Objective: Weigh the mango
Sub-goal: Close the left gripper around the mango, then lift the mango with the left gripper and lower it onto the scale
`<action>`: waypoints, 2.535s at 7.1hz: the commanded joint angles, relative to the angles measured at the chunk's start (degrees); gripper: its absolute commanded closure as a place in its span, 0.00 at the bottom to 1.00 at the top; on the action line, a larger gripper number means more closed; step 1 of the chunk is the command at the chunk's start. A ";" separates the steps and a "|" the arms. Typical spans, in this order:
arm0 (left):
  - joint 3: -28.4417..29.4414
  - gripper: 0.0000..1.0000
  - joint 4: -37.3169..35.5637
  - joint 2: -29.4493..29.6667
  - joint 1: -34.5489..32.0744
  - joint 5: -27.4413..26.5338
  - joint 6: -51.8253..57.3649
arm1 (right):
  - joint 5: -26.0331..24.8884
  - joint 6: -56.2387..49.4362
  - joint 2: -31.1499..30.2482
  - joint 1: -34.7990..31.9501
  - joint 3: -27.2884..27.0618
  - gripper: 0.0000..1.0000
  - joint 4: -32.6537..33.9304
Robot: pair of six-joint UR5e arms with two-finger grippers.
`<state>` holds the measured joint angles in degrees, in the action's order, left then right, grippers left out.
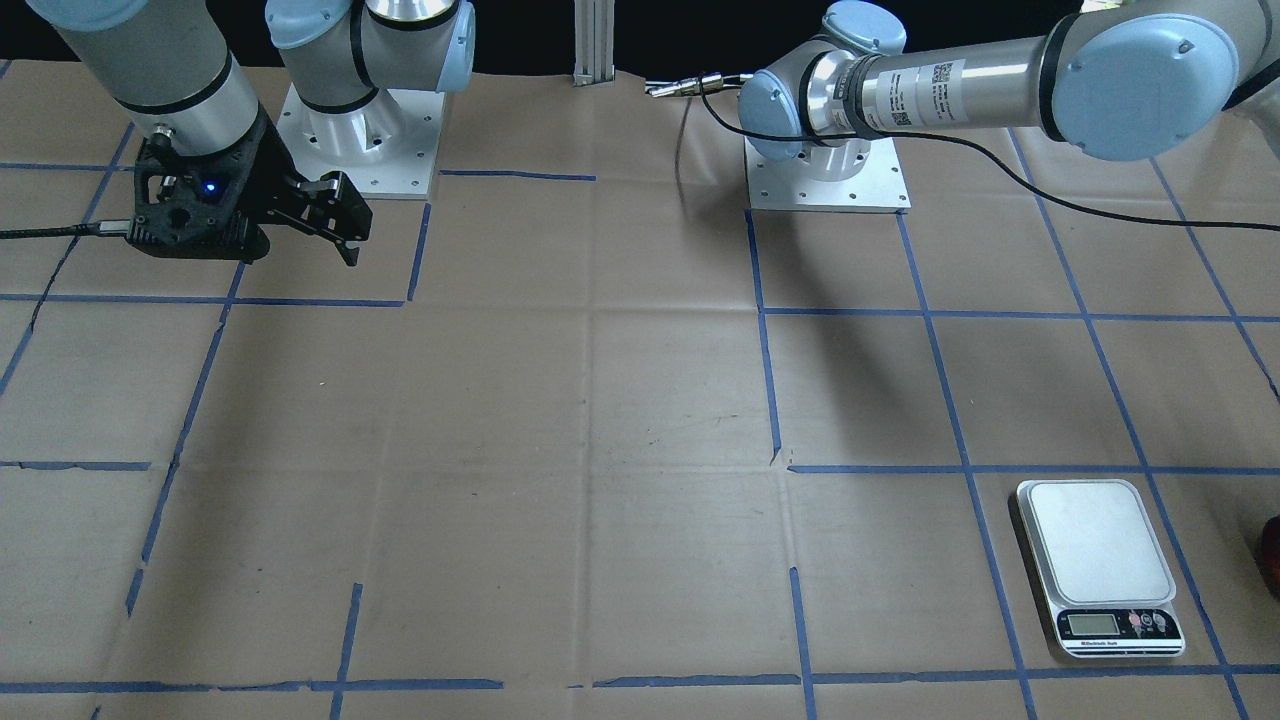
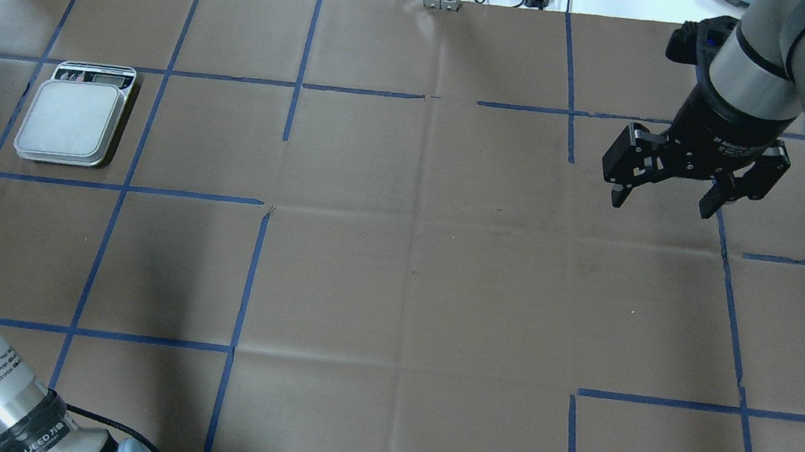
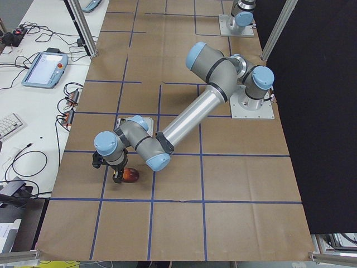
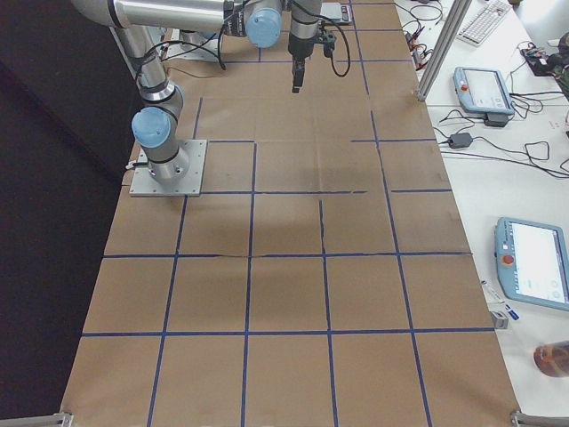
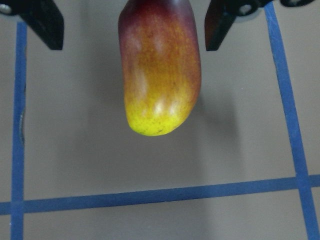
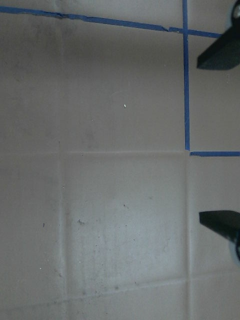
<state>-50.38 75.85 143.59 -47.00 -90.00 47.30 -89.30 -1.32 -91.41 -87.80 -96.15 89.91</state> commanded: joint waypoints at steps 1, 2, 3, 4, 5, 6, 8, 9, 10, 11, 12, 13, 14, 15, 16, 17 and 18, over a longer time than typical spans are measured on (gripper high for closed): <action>0.20 0.00 -0.09 1.86 0.06 0.17 -0.10 | 0.00 0.00 0.00 0.00 0.00 0.00 0.00; 0.11 0.00 -0.09 2.48 0.06 0.17 -0.19 | 0.00 0.00 0.00 0.00 0.00 0.00 0.00; -0.06 0.00 -0.09 2.83 0.06 0.09 -0.11 | 0.00 0.00 0.00 0.00 0.00 0.00 0.00; 0.02 0.21 -0.09 3.09 0.06 -0.09 -0.02 | 0.00 0.00 0.00 0.00 0.00 0.00 0.00; -0.33 0.71 -0.09 3.10 0.06 -0.44 0.59 | 0.00 0.00 0.00 0.00 0.00 0.00 0.00; -0.50 0.96 0.35 3.01 0.06 -0.79 0.51 | 0.00 0.00 0.00 0.00 0.00 0.00 0.00; -0.76 1.00 3.58 0.22 -0.55 -0.79 -0.28 | 0.00 0.00 0.00 0.00 0.00 0.00 0.00; -2.51 1.00 5.52 -3.72 -2.03 -0.36 -0.54 | 0.00 0.00 0.00 0.00 0.00 0.00 0.00; -7.14 1.00 5.19 -7.06 -6.57 -0.01 -0.63 | 0.00 0.00 0.00 0.00 0.00 0.00 0.00; -14.23 1.00 4.49 -11.27 -8.88 0.00 -2.11 | 0.00 0.00 0.00 0.00 0.00 0.00 0.00; -19.26 1.00 4.48 -14.19 -9.86 -0.09 -4.56 | 0.00 0.00 0.00 0.00 0.00 0.00 0.00; -22.01 1.00 1.26 -15.09 -11.78 -0.18 -5.98 | 0.00 0.00 0.00 0.00 0.00 0.00 0.00; -22.99 0.99 -2.60 -14.66 -13.37 -0.44 -6.17 | 0.00 0.00 0.00 0.00 0.00 0.00 0.00; -23.61 0.99 -2.64 -14.22 -14.60 -0.44 -8.34 | 0.00 0.00 0.00 0.00 0.00 0.00 0.00; -24.66 0.99 -2.99 -14.57 -15.14 -0.44 -8.89 | 0.00 0.00 0.00 0.00 0.00 0.00 0.00; -24.59 0.97 -2.99 -14.39 -15.14 -0.36 -9.59 | 0.00 0.00 0.00 0.00 0.00 0.00 0.00; -24.41 0.94 -2.99 -14.39 -15.14 -0.44 -10.73 | 0.00 0.00 0.00 0.00 0.00 0.00 0.00</action>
<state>-74.77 72.97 129.17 -62.00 -90.40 37.81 -89.30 -1.32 -91.41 -87.80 -96.15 89.91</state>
